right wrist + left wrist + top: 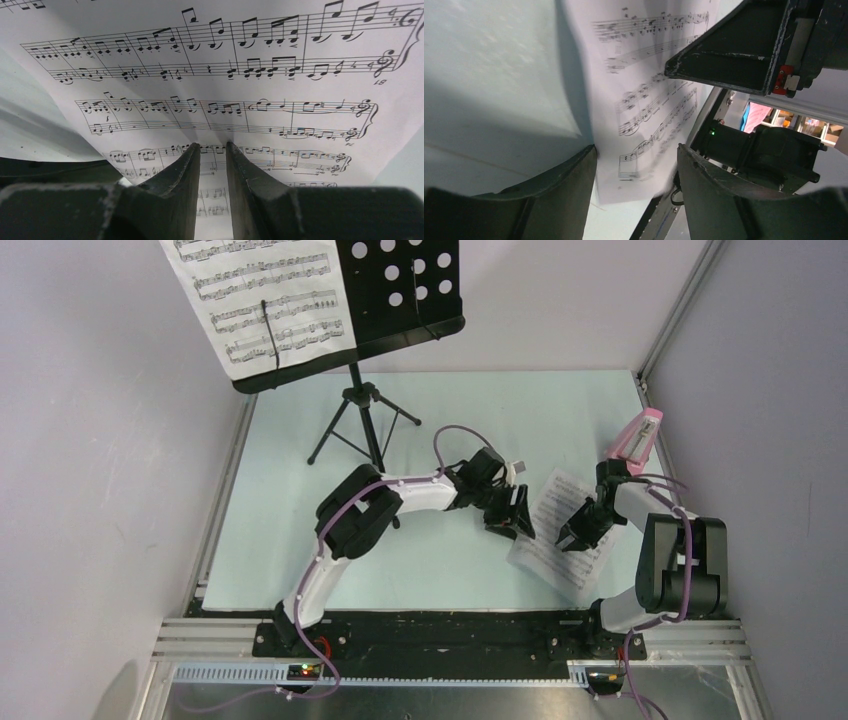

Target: Set up the instrument practice props

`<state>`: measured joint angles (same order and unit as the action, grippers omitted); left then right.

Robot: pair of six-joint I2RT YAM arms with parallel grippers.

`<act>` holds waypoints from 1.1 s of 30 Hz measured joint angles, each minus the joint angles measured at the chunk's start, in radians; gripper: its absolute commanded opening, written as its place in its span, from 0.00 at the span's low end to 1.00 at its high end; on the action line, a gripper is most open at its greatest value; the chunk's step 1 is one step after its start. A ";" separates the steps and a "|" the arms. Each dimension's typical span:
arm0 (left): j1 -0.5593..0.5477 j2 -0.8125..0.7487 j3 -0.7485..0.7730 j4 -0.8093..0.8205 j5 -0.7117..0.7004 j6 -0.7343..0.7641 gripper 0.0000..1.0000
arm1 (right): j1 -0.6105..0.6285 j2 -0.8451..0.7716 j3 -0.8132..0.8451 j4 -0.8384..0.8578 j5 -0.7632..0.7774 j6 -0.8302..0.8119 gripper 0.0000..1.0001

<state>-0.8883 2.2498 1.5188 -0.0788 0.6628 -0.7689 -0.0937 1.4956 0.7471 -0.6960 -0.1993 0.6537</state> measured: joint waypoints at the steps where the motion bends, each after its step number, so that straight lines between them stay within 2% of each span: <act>1: -0.007 0.003 0.002 -0.001 0.001 -0.003 0.58 | 0.000 0.003 0.001 0.002 -0.010 0.000 0.30; 3: -0.016 0.009 0.005 -0.003 0.007 -0.018 0.48 | 0.000 0.005 0.000 0.007 -0.024 0.000 0.30; 5: -0.020 0.020 0.013 -0.014 0.013 -0.032 0.45 | 0.000 0.008 -0.001 0.012 -0.038 0.000 0.30; 12: -0.010 0.040 0.031 -0.008 0.043 -0.122 0.68 | 0.002 0.014 -0.006 0.031 -0.076 0.000 0.30; 16: 0.004 0.040 0.031 0.026 0.033 -0.184 0.72 | 0.001 0.014 -0.007 0.034 -0.080 0.000 0.30; 21: 0.035 0.040 0.031 0.082 -0.020 -0.247 0.70 | -0.001 0.017 -0.007 0.035 -0.087 0.000 0.30; 24: 0.046 0.047 0.032 0.124 -0.048 -0.278 0.65 | -0.003 0.018 -0.007 0.035 -0.090 -0.001 0.30; 28: 0.052 0.080 0.054 0.155 -0.045 -0.304 0.60 | -0.005 0.021 -0.007 0.036 -0.098 -0.001 0.30; 33: 0.047 0.093 0.058 0.175 -0.029 -0.313 0.59 | -0.006 0.026 -0.006 0.040 -0.109 -0.001 0.29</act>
<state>-0.8413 2.3432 1.5764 0.0967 0.6334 -1.0817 -0.1001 1.5211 0.7406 -0.6559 -0.3088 0.6525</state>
